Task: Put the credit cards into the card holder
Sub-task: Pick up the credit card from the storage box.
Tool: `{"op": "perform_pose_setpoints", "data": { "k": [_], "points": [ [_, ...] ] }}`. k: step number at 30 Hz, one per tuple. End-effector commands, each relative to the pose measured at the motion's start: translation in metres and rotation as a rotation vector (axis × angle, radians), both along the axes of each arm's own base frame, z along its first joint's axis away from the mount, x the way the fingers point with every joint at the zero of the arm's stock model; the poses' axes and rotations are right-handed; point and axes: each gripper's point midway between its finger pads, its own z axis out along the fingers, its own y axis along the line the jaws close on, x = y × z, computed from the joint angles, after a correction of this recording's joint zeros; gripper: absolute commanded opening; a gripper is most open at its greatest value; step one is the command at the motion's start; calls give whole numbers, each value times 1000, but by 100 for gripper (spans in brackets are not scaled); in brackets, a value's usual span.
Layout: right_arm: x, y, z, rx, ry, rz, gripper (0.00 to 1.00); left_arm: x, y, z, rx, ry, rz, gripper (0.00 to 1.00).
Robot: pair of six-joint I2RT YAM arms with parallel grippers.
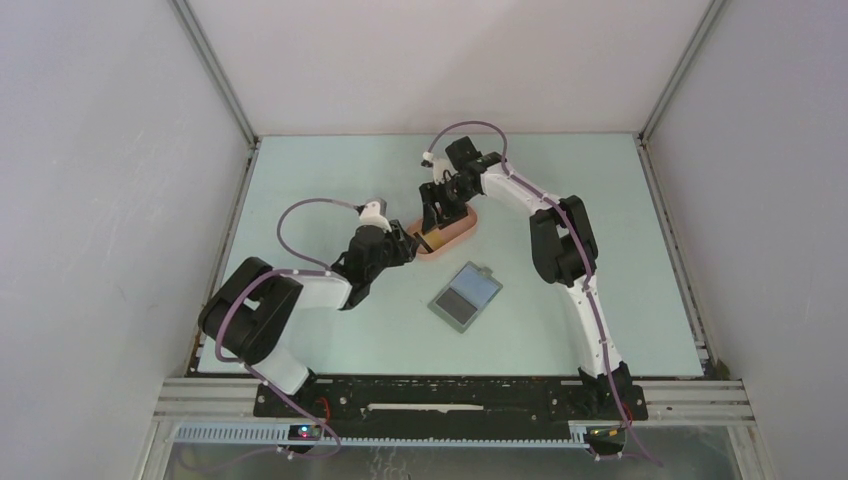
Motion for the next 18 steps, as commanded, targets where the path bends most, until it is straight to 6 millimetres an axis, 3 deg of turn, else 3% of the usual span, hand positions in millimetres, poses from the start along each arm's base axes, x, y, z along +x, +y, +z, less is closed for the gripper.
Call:
{"op": "perform_pose_setpoints", "data": {
  "k": [1,10,18],
  "points": [
    [-4,5,0,14,32,-14,70,15,-4,12,-16,-18,18,42],
    [-10,7,-7,30,79,-16,69,17,-6,3,10,25,15,34],
    [-11,7,-9,25,82,-15,69,16,-4,-4,40,65,18,37]
  ]
}}
